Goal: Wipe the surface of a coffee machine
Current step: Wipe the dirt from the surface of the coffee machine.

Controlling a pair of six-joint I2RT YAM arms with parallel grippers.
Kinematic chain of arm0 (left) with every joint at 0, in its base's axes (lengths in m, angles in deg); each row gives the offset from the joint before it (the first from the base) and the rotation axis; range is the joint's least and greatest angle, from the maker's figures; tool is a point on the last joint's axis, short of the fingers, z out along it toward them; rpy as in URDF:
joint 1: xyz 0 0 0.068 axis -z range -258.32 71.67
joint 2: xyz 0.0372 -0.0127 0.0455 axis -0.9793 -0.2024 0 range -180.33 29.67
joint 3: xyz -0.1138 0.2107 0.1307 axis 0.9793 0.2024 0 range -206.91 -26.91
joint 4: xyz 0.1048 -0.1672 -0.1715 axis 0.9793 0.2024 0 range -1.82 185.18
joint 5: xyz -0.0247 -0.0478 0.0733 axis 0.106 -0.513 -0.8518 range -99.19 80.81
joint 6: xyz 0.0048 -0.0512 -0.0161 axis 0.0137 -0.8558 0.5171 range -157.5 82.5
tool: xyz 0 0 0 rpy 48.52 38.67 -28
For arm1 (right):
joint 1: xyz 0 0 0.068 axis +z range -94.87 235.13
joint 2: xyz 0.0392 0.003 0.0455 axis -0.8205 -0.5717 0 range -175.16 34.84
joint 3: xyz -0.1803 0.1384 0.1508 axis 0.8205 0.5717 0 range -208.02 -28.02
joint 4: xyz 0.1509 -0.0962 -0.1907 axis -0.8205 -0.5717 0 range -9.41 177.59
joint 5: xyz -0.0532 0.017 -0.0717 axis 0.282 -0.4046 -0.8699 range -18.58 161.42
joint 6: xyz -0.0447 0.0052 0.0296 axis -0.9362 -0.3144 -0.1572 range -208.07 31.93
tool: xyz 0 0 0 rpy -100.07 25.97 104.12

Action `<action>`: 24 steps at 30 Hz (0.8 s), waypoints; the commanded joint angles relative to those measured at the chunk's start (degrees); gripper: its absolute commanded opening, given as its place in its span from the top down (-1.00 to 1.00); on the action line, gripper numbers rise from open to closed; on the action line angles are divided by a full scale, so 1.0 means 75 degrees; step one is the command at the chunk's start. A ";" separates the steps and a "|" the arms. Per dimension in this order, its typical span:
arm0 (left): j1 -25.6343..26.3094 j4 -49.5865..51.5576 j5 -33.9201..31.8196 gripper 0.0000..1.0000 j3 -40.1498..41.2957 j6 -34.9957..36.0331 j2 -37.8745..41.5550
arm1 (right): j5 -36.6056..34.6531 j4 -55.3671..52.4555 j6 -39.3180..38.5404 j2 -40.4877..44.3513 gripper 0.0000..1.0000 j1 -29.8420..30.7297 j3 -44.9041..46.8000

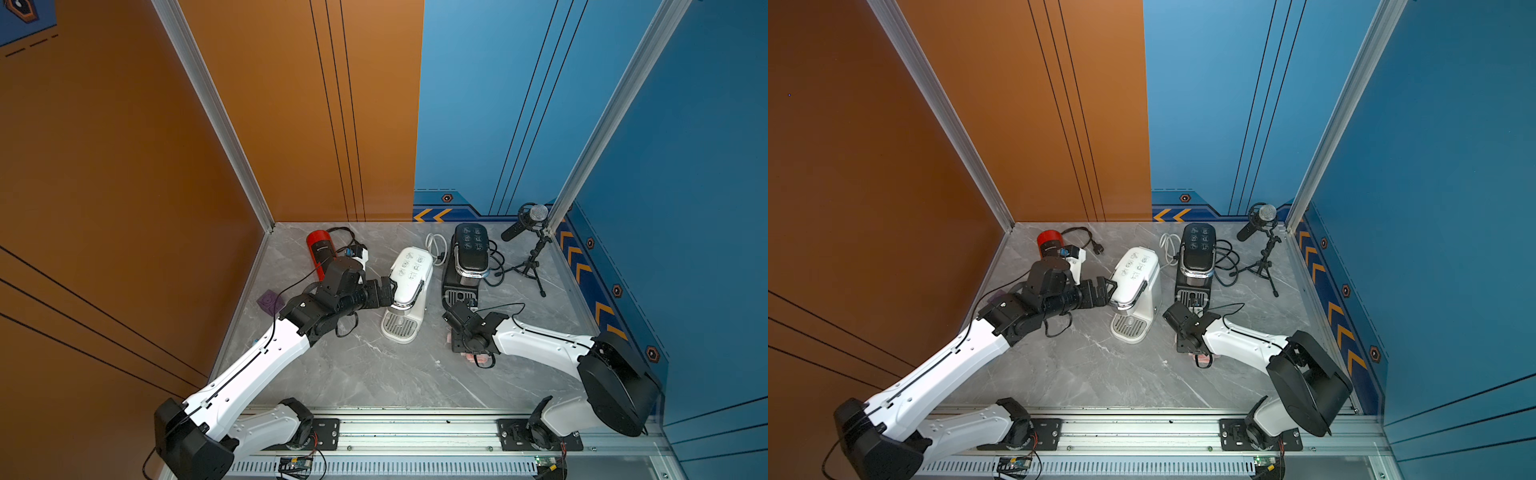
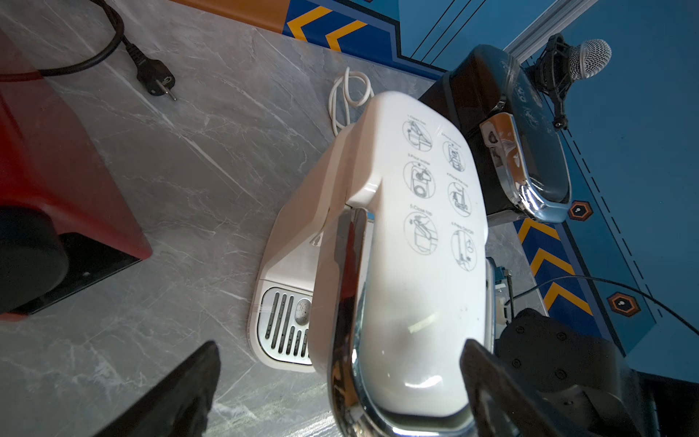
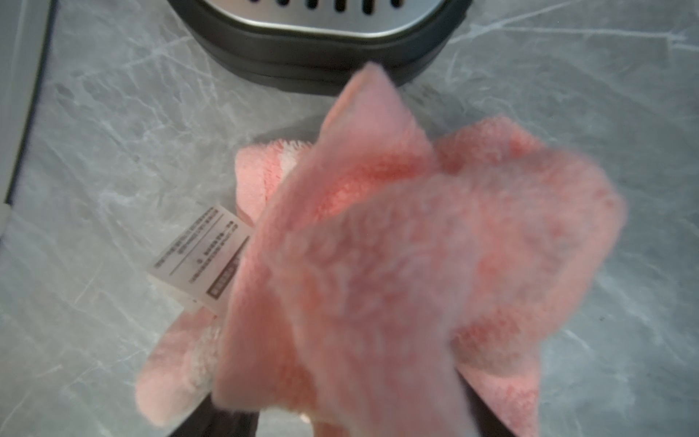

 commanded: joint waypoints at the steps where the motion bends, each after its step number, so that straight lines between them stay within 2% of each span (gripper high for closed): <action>1: -0.0057 0.0067 -0.0101 -1.00 0.0061 0.0179 0.0050 | -0.0454 -0.0445 0.0196 -0.0094 -0.30 0.0080 0.0023; 3: -0.0073 0.0064 -0.0112 -1.00 0.0082 0.0194 0.0044 | -0.0375 -0.0448 0.0215 -0.0105 -0.28 0.0014 0.0098; 7: -0.0100 0.0064 -0.0121 -1.00 0.0149 0.0205 0.0039 | -0.0106 -0.0338 0.0145 -0.0395 -0.03 -0.0243 0.0365; 9: -0.0117 0.0046 -0.0144 -1.00 0.0178 0.0215 0.0082 | -0.0066 -0.0239 0.0082 -0.0434 0.20 -0.0238 0.0480; 11: -0.0140 0.0052 -0.0150 -1.00 0.0178 0.0218 0.0108 | 0.0075 -0.0116 -0.0013 -0.0471 0.24 -0.0490 0.0573; 15: -0.0153 -0.0020 -0.0171 -1.00 0.0577 0.0159 0.0221 | 0.0439 0.0158 -0.0210 -0.0753 0.51 -0.0690 0.0655; 17: -0.0159 -0.0047 -0.0167 -1.00 0.0683 0.0102 0.0288 | 0.0474 0.0161 -0.0196 -0.0767 0.43 -0.0682 0.0654; 19: -0.0171 -0.0059 -0.0169 -1.00 0.0740 0.0082 0.0345 | 0.0559 0.0150 -0.0162 -0.0591 0.01 -0.0653 0.0636; 20: -0.0172 -0.0062 -0.0169 -1.00 0.0761 0.0087 0.0386 | 0.0650 0.0139 -0.0151 -0.0445 -0.09 -0.0641 0.0632; 24: -0.0188 -0.0060 -0.0113 -1.00 0.0695 0.0090 0.0436 | 0.0514 -0.0119 -0.0116 -0.0112 -0.22 -0.0613 0.0551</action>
